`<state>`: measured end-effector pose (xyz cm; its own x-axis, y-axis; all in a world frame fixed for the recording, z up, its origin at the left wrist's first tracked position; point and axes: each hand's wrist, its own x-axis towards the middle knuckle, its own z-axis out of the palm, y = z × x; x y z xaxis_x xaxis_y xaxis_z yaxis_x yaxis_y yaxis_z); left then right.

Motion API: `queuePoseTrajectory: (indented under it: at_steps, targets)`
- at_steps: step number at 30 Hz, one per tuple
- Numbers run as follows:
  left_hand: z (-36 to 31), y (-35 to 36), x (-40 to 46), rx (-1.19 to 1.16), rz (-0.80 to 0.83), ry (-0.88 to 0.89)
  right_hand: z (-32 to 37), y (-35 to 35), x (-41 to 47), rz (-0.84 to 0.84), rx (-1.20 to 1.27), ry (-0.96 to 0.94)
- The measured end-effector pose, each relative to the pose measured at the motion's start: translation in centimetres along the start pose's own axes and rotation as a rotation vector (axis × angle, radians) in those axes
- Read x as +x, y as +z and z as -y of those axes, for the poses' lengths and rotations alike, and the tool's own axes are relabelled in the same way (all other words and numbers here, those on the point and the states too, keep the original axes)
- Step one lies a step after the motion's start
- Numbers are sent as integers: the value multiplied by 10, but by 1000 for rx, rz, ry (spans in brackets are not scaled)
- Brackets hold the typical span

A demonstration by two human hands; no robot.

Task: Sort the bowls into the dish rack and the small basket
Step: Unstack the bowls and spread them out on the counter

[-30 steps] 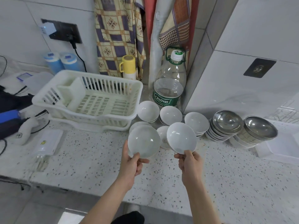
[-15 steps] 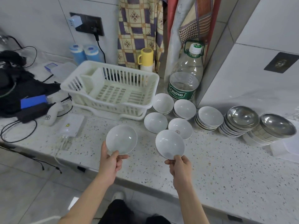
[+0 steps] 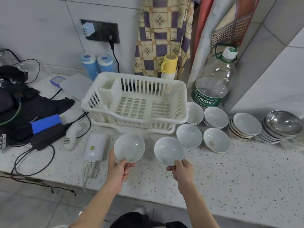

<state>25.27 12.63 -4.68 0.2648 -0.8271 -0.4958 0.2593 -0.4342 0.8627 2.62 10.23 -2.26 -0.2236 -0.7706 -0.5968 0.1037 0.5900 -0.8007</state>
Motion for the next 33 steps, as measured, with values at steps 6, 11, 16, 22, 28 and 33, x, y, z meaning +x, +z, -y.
queuePoseTrajectory:
  at_steps: [6, 11, 16, 22, 28, 33]
  targets:
    - [-7, -5, 20, 55, 59, -17, -4, 23, 4, -55, 15, 16]
    - [-13, -2, 31, 70, 108, -25, -9, 30, 8, -111, 39, 27]
    - [-16, 0, 40, 80, 142, -35, -10, 34, 13, -140, 79, 36]
    - [-21, 6, 44, 60, 168, -51, -8, 37, 18, -144, 92, 33]
    - [-25, 9, 44, 58, 178, -57, -5, 38, 26, -130, 88, 44]
    - [-28, 11, 47, 115, 174, -63, -5, 35, 30, -98, 124, 62]
